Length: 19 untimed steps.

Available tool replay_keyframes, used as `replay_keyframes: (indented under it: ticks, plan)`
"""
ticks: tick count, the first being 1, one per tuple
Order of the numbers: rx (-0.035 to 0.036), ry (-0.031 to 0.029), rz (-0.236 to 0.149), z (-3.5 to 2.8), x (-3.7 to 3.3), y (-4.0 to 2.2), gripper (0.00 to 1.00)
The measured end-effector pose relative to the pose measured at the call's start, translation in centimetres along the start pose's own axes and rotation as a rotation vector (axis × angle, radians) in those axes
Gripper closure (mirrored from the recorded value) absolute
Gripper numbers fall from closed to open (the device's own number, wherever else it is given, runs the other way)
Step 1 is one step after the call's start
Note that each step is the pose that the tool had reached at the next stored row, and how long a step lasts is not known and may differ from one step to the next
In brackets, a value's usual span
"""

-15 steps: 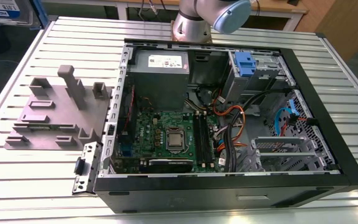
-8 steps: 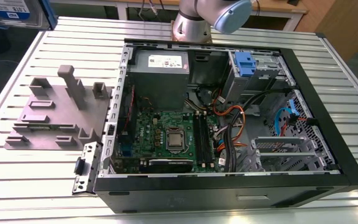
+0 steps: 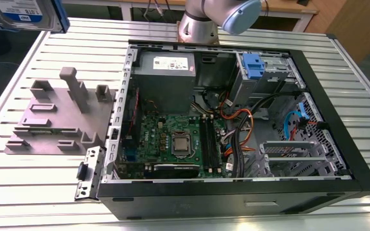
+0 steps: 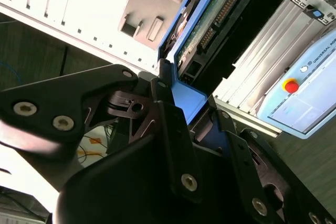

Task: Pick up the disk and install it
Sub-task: 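Pick up the disk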

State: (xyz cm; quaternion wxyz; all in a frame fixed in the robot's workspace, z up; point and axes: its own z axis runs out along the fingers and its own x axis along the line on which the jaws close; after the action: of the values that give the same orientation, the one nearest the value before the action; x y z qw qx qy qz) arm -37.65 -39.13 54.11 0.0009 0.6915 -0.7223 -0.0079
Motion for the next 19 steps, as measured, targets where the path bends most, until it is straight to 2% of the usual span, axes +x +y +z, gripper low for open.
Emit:
replay_keyframes:
  ticks: [4,6,15,19]
  plan:
    - [-0.0001,0.0001,0.000,0.00,0.01,-0.73,0.64]
    - [-0.0001,0.0001,0.000,0.02,0.09,-0.83,0.64]
    - [-0.0002,0.0001,0.001,0.20,2.07,-1.03,0.64]
    - [-0.0002,0.0001,0.006,0.38,2.40,-1.21,0.64]
